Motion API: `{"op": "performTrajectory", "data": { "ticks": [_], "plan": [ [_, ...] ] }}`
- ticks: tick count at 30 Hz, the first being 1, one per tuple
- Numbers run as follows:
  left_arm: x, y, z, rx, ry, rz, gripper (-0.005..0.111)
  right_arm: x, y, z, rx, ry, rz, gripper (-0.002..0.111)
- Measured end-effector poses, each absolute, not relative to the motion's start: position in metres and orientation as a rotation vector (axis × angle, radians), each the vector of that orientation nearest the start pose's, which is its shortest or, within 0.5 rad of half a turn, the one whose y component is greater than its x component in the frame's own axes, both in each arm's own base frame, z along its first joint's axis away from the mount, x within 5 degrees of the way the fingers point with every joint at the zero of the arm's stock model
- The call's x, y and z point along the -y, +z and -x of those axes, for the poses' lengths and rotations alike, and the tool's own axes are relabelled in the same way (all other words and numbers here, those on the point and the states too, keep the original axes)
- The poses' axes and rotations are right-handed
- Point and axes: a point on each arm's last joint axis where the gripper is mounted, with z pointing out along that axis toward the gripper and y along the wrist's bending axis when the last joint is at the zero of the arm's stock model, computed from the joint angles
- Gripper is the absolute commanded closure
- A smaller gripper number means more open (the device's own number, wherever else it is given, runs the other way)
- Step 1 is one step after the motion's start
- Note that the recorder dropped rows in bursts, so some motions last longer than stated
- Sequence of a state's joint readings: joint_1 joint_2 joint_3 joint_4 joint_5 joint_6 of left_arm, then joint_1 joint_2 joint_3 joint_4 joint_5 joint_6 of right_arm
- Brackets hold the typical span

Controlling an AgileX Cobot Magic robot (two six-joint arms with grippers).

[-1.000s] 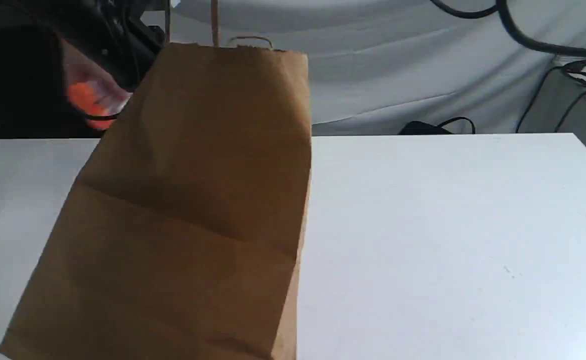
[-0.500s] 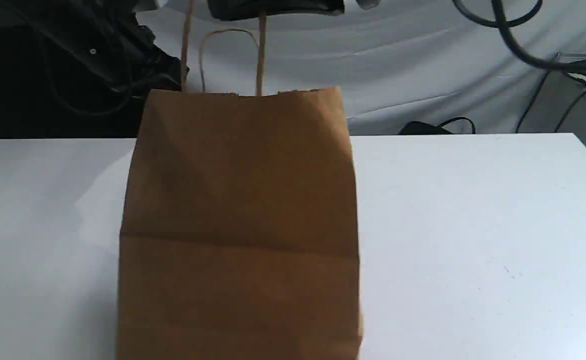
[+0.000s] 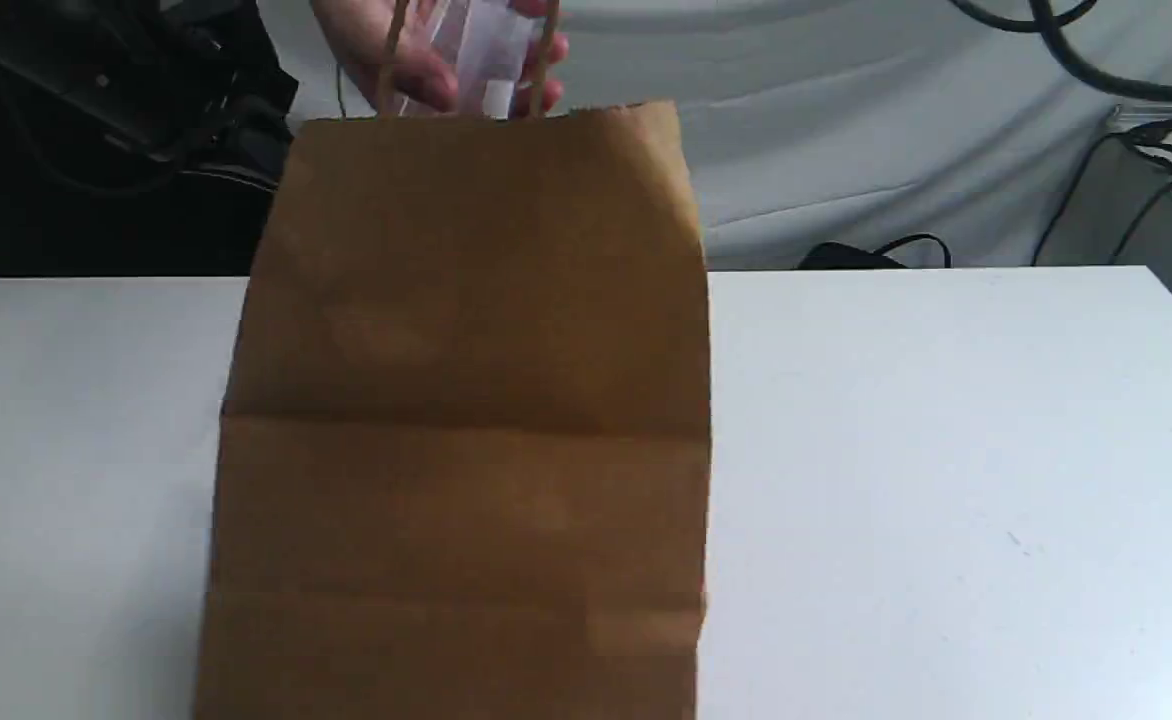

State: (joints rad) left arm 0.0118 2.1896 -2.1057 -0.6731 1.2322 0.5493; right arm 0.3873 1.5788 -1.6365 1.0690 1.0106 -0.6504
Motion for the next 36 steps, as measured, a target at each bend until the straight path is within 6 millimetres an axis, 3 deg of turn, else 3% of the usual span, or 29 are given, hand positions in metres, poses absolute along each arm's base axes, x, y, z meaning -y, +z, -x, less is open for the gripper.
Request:
{"op": "performTrajectory", "data": {
  "ticks": [14,24,27,30,36],
  "plan": [
    [0.048,0.286,-0.477,-2.488,-0.732,-0.528,0.107,-0.191,0.434,-0.288,-1.931,1.175,0.805,0.108],
    [0.048,0.286,-0.477,-2.488,-0.732,-0.528,0.107,-0.193,0.436,-0.291,-1.797,1.028,0.915,0.108],
    [0.048,0.287,-0.477,-2.485,-0.737,-0.527,0.107,-0.207,0.432,-0.283,-1.771,0.966,1.021,0.108],
    [0.049,0.287,-0.477,-2.480,-0.751,-0.523,0.107,-0.232,0.419,-0.272,-1.772,0.916,1.172,0.108],
    [0.049,0.287,-0.477,-2.476,-0.752,-0.523,0.107,-0.280,0.373,-0.262,-1.828,0.857,1.424,0.108]
  ]
}}
